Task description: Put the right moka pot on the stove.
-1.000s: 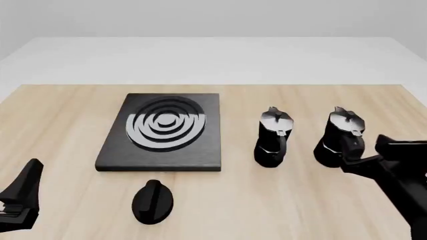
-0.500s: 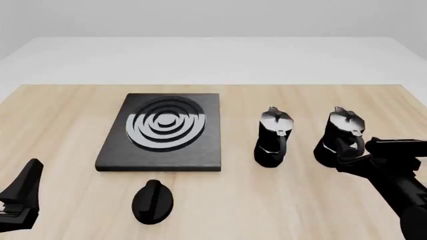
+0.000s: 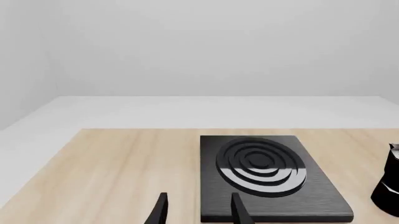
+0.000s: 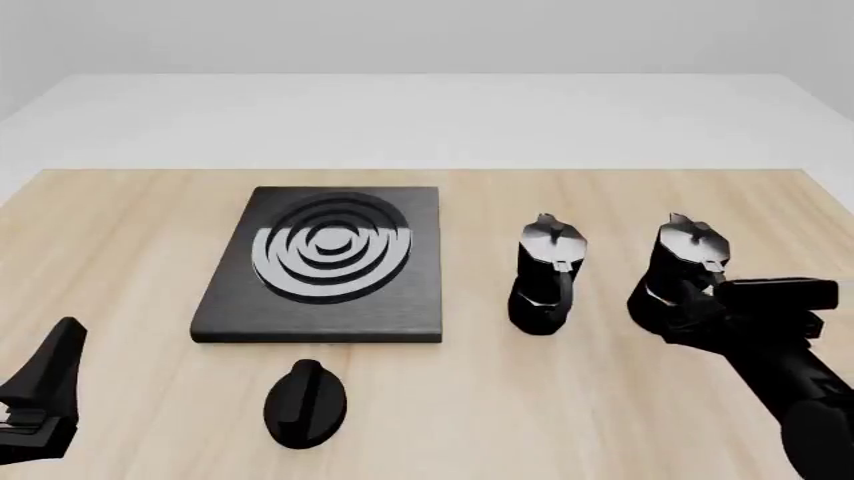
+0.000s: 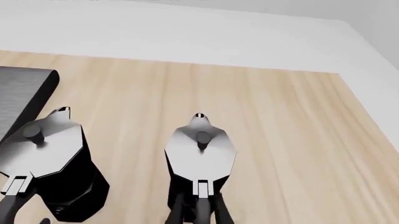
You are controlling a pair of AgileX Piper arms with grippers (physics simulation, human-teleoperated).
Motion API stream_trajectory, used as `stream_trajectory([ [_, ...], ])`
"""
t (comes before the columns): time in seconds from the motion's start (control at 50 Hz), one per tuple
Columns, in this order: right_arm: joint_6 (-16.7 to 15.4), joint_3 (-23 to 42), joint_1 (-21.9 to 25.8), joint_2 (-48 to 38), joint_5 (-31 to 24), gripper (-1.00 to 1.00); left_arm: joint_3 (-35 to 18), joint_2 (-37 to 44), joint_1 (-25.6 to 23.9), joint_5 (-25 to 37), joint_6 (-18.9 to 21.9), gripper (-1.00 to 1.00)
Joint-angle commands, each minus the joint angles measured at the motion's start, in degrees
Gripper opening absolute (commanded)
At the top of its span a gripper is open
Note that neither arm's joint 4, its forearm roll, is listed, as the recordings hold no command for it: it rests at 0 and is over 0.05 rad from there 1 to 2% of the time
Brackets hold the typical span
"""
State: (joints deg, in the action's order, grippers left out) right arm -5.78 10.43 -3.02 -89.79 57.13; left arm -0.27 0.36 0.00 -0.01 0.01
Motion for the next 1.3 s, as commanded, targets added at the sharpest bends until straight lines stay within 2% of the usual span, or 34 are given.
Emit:
stream_trajectory([
  [0.02, 0.8, -0.6, -0.2, 0.4, 0.9, -1.0, 0.0, 0.0, 0.0, 0.0, 0.0, 1.0],
  [0.28, 1.1, -2.3, -0.2, 4.9, 0.4, -1.0, 0.0, 0.0, 0.0, 0.0, 0.0, 1.0],
  [0.48, -0.6, -2.6, 0.9, 10.5, -2.6, -1.0, 0.0, 0.0, 0.0, 0.0, 0.0, 1.0],
  [0.5, -1.4, -2.2, 1.1, 12.1, -4.5, -1.0, 0.0, 0.0, 0.0, 0.0, 0.0, 1.0],
  [0.58, -0.7, -1.9, 1.2, 15.0, -6.7, -1.0, 0.0, 0.0, 0.0, 0.0, 0.0, 1.0],
  [0.9, -1.2, -0.5, 2.0, 21.6, -12.7, -1.0, 0.0, 0.0, 0.0, 0.0, 0.0, 1.0],
  [0.96, -1.4, 1.2, 2.4, 24.1, -15.9, -1.0, 0.0, 0.0, 0.0, 0.0, 0.0, 1.0],
  [1.3, -2.5, 7.2, 4.9, 29.2, -23.9, -1.0, 0.0, 0.0, 0.0, 0.0, 0.0, 1.0],
])
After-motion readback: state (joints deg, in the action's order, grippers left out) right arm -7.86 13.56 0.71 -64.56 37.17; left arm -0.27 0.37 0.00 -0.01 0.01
